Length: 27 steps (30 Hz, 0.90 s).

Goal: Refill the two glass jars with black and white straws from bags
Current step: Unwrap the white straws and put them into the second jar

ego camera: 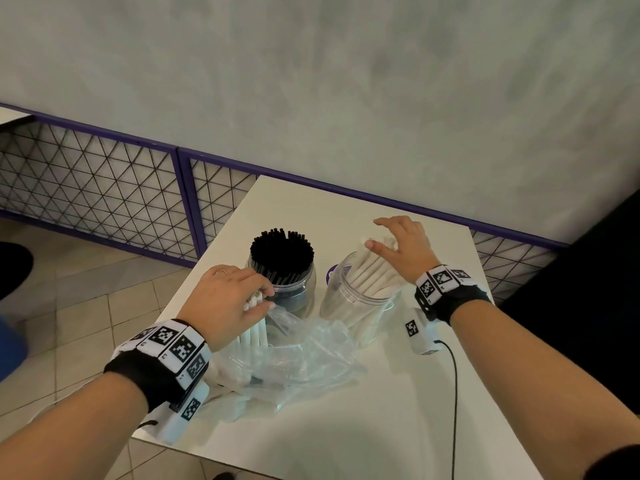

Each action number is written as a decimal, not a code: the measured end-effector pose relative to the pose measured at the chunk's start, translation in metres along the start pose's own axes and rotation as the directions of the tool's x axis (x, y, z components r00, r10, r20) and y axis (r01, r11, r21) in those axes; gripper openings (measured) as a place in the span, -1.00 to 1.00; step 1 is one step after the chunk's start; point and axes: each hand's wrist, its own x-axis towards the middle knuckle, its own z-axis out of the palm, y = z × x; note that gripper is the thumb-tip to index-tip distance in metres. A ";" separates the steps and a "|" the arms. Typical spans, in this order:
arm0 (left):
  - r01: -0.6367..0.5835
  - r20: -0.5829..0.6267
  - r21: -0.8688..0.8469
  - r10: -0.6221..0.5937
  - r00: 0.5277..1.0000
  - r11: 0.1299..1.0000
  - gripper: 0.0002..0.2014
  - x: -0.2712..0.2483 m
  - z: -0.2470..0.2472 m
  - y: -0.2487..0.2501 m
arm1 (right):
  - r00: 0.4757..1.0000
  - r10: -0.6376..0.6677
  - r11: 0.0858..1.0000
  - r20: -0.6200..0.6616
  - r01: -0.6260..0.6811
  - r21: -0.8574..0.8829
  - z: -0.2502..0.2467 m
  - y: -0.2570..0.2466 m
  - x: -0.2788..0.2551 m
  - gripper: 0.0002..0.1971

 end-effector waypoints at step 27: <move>-0.014 -0.003 -0.005 0.014 1.000 1.000 -0.67 0.004 0.000 0.002 | 0.986 0.090 0.984 0.139 -0.066 -0.168 0.026 -0.067 -0.012 -0.49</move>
